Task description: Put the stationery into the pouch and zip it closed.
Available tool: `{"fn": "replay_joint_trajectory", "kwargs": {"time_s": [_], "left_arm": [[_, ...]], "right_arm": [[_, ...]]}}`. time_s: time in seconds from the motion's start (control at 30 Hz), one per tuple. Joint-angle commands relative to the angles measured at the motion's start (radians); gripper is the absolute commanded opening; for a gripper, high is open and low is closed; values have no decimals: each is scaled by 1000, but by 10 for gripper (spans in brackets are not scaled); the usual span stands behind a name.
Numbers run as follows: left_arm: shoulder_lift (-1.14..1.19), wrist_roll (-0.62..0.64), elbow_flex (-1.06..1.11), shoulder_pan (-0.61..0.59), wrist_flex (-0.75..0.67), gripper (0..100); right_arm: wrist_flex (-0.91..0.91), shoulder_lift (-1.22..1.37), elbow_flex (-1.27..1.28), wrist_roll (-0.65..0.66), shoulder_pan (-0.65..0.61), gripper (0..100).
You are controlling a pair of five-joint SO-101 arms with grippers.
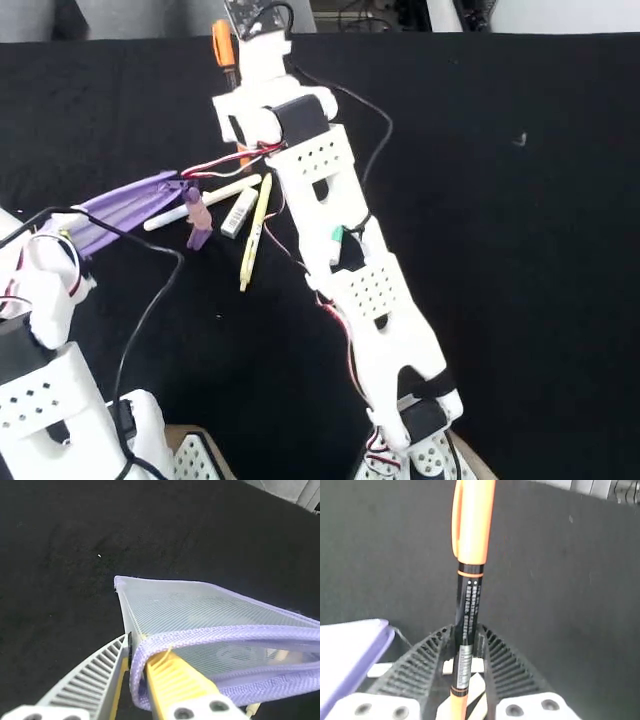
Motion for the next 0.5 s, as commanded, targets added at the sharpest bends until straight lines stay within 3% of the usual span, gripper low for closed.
{"fn": "replay_joint_trajectory", "kwargs": {"time_s": [0.0, 0.3, 0.47], "left_arm": [[8, 55, -53, 18, -48, 29], [9, 112, -18, 18, -170, 29], [9, 127, -18, 18, -193, 29]], "right_arm": [[-77, -50, -45, -9, -8, 11], [-222, -67, -45, -12, -9, 11], [-173, -170, -45, -14, -9, 11]]}}
